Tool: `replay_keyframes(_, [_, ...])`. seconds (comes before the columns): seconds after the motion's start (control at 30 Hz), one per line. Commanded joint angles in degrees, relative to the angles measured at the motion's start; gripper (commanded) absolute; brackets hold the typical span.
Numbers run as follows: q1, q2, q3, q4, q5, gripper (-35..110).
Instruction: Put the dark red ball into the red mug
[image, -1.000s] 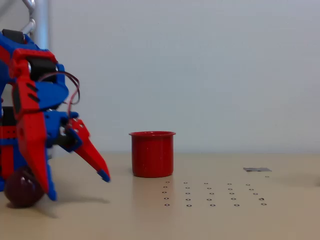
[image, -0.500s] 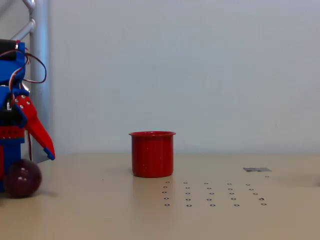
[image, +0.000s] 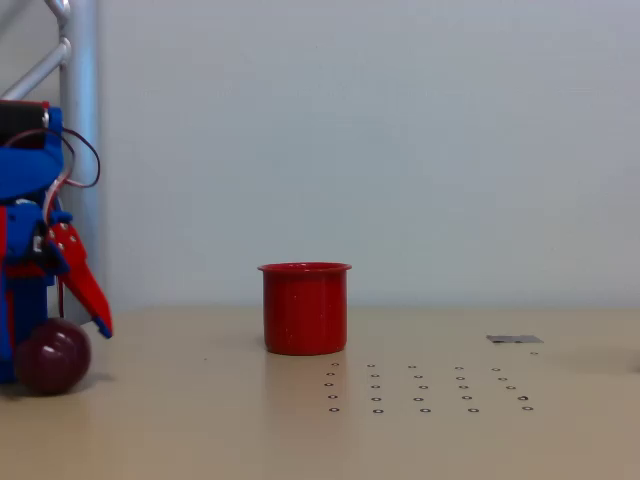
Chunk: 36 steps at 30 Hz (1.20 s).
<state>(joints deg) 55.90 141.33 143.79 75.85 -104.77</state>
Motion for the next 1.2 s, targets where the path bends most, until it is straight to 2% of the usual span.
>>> replay_keyframes(0.0, [-1.76,0.09,-1.14,-0.7,1.49,39])
replay_keyframes(0.2, [-1.23,-0.44,-0.88,-0.53,-1.14,39])
replay_keyframes(0.43, [7.38,-1.05,0.7,2.11,-11.34,39])
replay_keyframes(0.63, [8.09,-1.05,1.67,1.93,-12.39,39])
replay_keyframes(0.93, [9.23,-1.85,2.37,1.93,-15.03,32])
replay_keyframes(1.07, [14.06,-2.99,2.2,-0.18,-19.07,32])
replay_keyframes(1.17, [17.14,-4.04,2.81,-2.64,-21.88,27])
